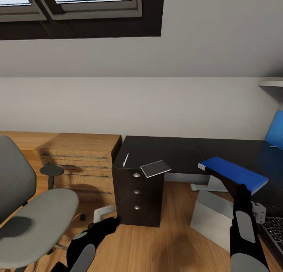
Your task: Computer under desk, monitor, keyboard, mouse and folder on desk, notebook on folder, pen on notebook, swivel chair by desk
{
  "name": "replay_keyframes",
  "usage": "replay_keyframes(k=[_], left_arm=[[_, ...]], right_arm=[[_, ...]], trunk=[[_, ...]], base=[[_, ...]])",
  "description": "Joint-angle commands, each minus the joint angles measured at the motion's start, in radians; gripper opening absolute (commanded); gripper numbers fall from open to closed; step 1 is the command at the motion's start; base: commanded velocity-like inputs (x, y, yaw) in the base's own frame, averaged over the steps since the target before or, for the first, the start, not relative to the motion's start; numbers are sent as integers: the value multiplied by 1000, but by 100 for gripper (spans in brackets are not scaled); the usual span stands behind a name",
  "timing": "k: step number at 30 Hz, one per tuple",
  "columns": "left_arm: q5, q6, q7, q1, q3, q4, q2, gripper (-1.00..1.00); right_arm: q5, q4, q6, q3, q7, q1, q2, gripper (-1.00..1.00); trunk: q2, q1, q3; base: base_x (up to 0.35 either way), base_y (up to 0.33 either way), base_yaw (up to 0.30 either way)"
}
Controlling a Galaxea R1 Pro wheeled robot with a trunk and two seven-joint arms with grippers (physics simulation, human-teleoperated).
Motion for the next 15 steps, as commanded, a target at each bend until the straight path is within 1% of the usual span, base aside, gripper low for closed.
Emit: replay_keyframes(k=[1,2,3,4,5,6,8,10,12,13,15], left_arm=[[10,-7,18,6,-3,-13,8,100],[10,-21,37,17,-4,-27,16,100],[11,-35,73,27,-6,-39,23,100],[11,-42,92,31,-11,-43,26,100],[11,-45,99,33,-16,-45,27,100],[11,-52,110,34,-28,-47,28,100],[11,-79,122,37,-62,-49,30,100],[10,-107,127,37,-114,-50,31,100],[8,-117,132,38,-146,-51,32,100],[5,-123,149,38,-164,-51,32,100],[4,-126,176,38,-178,-51,32,100]], right_arm=[[-10,-1,-2,-1,1,-1,1,-100],[-10,-2,-2,-1,1,-1,1,-100],[-10,-2,-1,-1,-1,-1,1,-100],[-10,-2,-1,0,-2,-1,0,-100],[-9,-1,-1,0,-3,-1,0,-100],[-8,0,-1,3,-4,-1,0,-100],[-7,2,-2,21,-11,-1,-1,-100],[-7,3,-2,38,-31,-1,-4,-100],[-7,4,-3,44,-55,-1,-6,-100],[-7,4,-3,47,-80,-1,-8,-100],[-7,5,-4,49,-99,-1,-9,-100]], trunk=[[-1,0,-1],[-1,0,-1],[-1,0,-1],[-1,0,-1],[-1,0,-1],[-1,0,-1],[-1,0,-1],[-1,0,-1],[-1,0,-1],[-1,0,-1],[-1,0,-1]], base=[[0,0,0],[0,0,0],[0,0,0],[0,0,0],[0,0,0],[0,0,0],[0,0,0],[0,0,0],[4,0,0],[104,0,0],[210,0,0]])
